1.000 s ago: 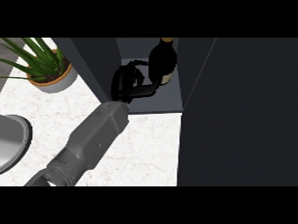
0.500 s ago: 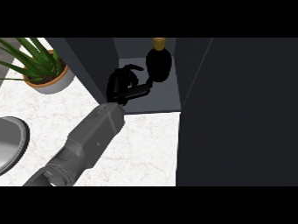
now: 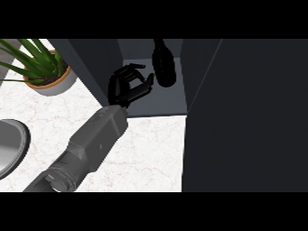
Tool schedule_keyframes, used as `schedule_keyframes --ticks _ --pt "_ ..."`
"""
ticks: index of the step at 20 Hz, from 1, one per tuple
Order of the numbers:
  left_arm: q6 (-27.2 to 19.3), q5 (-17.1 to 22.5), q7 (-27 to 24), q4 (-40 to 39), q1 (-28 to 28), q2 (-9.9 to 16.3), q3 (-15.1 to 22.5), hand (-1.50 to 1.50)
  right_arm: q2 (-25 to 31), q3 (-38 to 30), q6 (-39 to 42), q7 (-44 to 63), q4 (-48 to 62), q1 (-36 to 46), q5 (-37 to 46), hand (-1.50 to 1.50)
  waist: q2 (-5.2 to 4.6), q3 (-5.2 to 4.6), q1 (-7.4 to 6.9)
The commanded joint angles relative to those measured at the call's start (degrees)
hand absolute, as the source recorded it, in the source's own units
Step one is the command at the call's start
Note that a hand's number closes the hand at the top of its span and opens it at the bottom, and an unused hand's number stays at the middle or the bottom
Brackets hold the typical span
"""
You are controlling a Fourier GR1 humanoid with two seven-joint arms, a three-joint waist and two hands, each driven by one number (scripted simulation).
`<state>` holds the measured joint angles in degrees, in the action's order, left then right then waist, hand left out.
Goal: Pick up the wine, place it into the cabinet and close the cabinet
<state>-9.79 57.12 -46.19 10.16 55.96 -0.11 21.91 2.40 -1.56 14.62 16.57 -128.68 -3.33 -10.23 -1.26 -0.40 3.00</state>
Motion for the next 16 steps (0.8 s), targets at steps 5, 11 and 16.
schedule_keyframes --ticks 5,11,16 --pt "-0.05 -1.92 -7.14 0.84 -1.25 0.26 -0.97 -1.5 1.77 -0.91 1.07 2.32 -4.16 -2.21 -1.66 -1.5 1.05 0.36 -1.54" --pt "-0.59 -3.08 -5.15 6.85 -4.36 1.75 0.29 -1.5 -0.42 1.43 -0.2 -1.37 2.42 0.71 3.36 -1.5 1.39 0.41 -3.51" --pt "-3.65 -5.72 -0.75 16.65 -8.5 3.14 4.1 -1.5 0.52 -0.6 -0.48 2.87 -4.13 -3.2 -0.53 -1.5 2.08 0.45 -4.3"
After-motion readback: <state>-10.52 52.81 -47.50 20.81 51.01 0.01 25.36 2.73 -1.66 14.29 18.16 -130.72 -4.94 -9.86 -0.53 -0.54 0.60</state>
